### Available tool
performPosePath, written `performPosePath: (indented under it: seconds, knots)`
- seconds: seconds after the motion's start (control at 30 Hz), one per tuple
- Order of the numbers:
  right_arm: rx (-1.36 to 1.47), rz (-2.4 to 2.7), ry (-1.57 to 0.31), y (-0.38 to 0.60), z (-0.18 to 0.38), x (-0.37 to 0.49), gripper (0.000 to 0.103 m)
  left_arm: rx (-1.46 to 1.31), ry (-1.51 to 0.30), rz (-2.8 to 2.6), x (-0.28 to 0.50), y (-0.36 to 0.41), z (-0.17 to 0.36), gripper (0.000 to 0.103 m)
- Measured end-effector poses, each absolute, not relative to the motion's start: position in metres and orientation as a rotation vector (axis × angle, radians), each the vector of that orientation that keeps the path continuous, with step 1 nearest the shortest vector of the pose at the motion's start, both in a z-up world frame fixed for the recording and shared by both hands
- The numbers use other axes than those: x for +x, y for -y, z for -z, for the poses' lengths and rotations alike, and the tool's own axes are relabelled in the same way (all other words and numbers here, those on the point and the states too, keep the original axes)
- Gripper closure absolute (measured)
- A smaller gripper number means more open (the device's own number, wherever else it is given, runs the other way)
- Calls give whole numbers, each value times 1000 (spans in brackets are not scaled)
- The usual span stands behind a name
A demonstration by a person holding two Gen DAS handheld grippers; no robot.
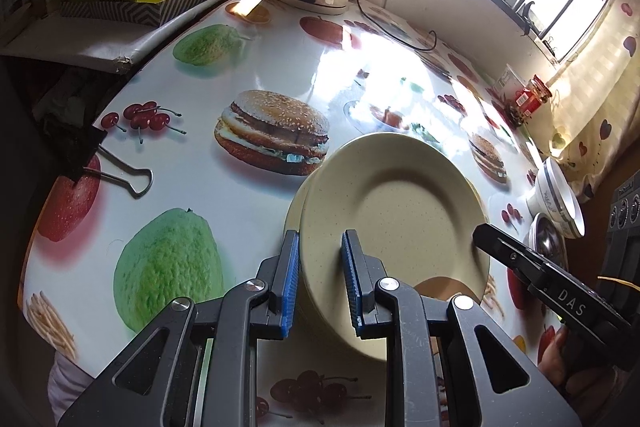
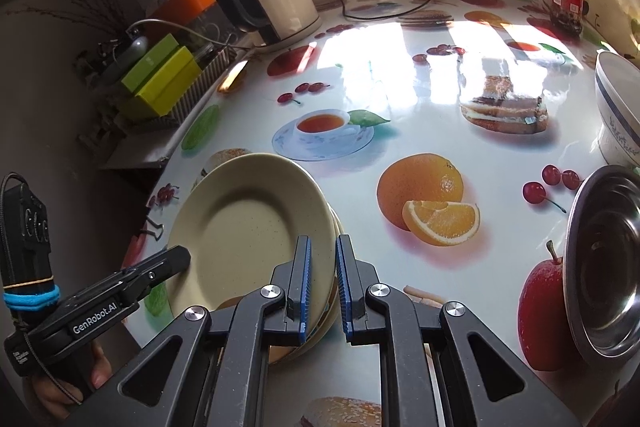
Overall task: Organize plates and bowls
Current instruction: 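Lower the held plate onto the stack and begin opening the left gripper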
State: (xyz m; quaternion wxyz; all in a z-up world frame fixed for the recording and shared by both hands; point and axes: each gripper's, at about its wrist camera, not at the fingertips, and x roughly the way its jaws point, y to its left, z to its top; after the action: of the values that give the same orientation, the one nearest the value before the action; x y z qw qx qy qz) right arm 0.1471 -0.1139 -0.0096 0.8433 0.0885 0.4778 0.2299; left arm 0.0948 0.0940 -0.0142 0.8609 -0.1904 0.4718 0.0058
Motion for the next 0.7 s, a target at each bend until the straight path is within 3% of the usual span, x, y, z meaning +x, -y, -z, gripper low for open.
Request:
performPosePath:
  seconds: [0.7]
  knots:
    - [187,-477,-1020,114,18,144,90,-387,-997,-16,93,-91,20,81]
